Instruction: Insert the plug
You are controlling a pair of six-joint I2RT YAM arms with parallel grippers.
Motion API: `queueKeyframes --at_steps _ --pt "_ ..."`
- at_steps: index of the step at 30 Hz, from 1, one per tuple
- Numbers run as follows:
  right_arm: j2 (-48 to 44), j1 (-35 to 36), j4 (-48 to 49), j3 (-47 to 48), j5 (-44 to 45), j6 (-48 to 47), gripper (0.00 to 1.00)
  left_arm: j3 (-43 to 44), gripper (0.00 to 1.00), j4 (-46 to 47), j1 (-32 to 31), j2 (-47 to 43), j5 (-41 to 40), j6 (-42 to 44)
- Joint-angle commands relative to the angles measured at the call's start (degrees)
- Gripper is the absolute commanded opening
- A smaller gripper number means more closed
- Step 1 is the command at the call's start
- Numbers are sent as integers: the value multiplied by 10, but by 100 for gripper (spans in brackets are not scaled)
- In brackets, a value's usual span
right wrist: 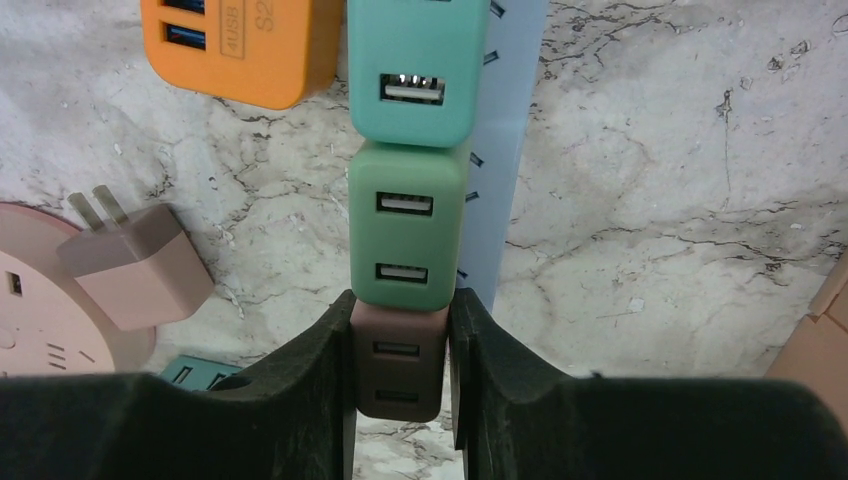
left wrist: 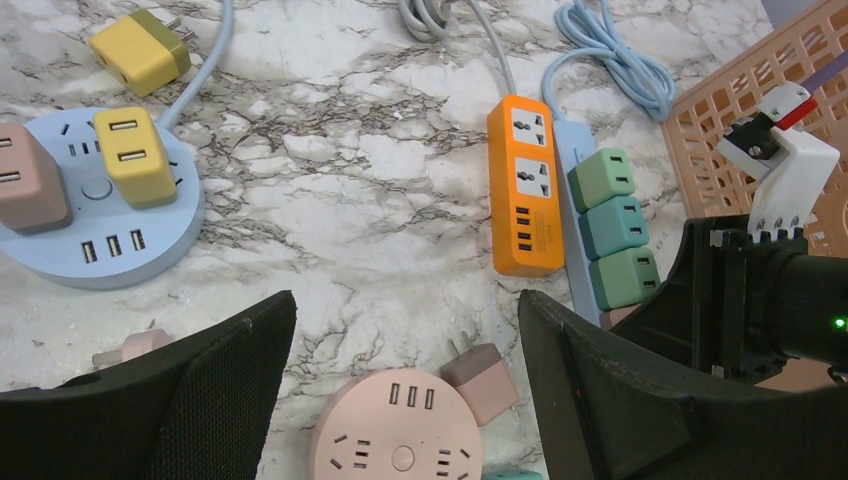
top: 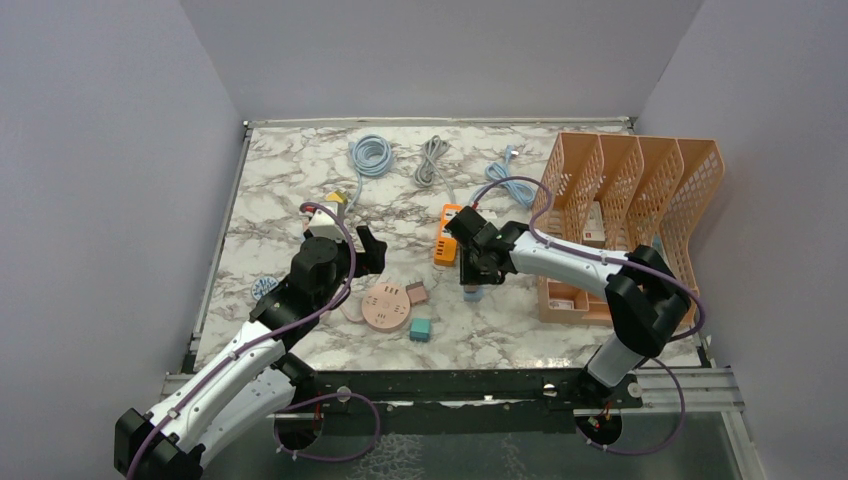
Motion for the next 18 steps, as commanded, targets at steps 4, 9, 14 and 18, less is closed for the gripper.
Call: queueKeyframes --at_steps 4,9,14,18 --pt "140 2 8 -73 18 27 1 3 84 5 1 0 -18 7" --pt "96 -8 -72 -11 103 14 1 6 84 7 1 5 -17 8" --pt "78 -39 -94 10 127 -21 1 8 84 9 1 10 -15 9" --pt "51 -66 -94 12 117 -42 1 6 84 8 2 11 -13 8"
